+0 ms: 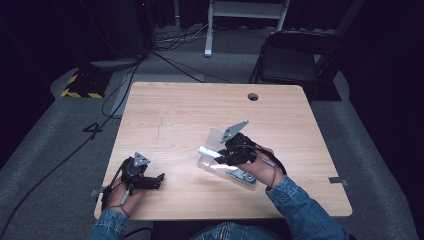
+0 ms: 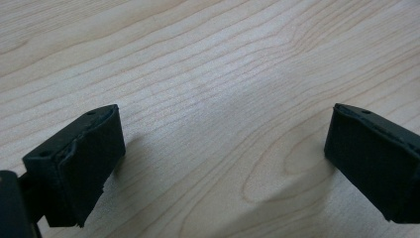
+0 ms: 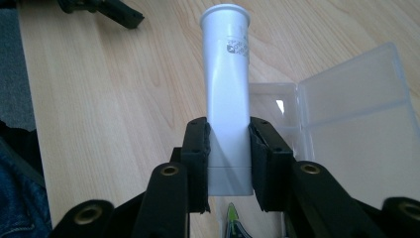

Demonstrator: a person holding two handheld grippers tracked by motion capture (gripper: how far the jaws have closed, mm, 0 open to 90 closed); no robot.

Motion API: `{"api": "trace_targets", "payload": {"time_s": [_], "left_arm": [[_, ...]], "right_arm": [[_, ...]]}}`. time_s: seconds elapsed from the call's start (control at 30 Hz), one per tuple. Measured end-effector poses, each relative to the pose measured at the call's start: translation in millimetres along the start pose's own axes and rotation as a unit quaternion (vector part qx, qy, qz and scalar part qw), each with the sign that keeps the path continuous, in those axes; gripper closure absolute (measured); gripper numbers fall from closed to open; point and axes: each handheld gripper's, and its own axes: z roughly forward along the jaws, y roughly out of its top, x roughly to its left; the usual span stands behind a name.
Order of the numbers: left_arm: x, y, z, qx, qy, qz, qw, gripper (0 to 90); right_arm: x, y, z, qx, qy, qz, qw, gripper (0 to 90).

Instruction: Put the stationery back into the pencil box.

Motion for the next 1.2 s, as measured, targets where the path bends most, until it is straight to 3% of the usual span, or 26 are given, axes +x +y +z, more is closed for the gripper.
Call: {"api": "trace_targets", "payload": {"time_s": [0.3,0.57,1.2], "left_arm": [[-0.1,-0.1,0.0,0.000,-0.001,-0.001,1.0000,2.5],[-0.2,-0.1,0.0,0.000,-0.001,-0.001,1.0000,2.5],[-0.2,0.0,0.0,0.000,-0.001,-0.001,1.0000,2.5]], "right_arm": [[-6.3,-8.7,9.2,0.060,-0.001,0.005,0.9982,71.2],[-10.0,-15.5,13.9,0.094,0.000,0.007,0.9955,71.2],[-24.1,-34.9,23.1,0.111,-0.010,0.027,0.9934,71.1]]}}
